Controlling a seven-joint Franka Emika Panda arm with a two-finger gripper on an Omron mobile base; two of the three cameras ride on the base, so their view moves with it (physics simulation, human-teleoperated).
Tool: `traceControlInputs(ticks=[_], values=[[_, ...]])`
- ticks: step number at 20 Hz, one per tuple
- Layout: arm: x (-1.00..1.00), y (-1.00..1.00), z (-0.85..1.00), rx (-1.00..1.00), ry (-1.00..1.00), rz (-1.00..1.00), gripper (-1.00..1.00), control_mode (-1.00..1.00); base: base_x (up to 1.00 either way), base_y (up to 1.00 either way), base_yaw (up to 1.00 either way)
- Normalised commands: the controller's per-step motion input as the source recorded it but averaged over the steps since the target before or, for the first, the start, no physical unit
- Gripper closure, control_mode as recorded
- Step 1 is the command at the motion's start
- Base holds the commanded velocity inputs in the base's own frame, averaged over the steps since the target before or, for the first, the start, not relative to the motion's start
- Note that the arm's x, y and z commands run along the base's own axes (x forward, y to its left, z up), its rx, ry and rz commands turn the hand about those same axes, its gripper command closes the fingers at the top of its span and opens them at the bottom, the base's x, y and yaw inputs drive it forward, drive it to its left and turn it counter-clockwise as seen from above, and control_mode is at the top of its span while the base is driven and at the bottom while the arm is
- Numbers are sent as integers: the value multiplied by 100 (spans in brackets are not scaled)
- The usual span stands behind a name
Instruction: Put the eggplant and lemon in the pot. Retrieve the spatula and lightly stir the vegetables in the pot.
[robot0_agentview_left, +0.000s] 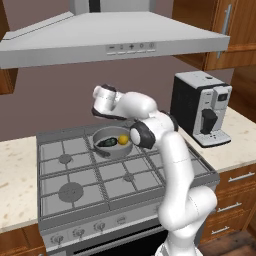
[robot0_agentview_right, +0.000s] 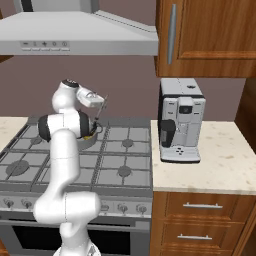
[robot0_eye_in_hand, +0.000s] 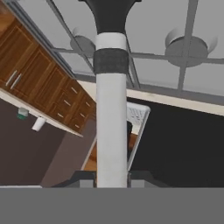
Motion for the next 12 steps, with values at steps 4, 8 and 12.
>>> traceControlInputs(ticks=[4, 8, 12], values=[[0, 30, -34, -8, 0, -8, 100, -100, 0, 0, 0], [0, 62, -40, -12, 0, -2, 100, -100, 0, 0, 0], [0, 52, -11, -6, -16, 0, 100, -100, 0, 0, 0]])
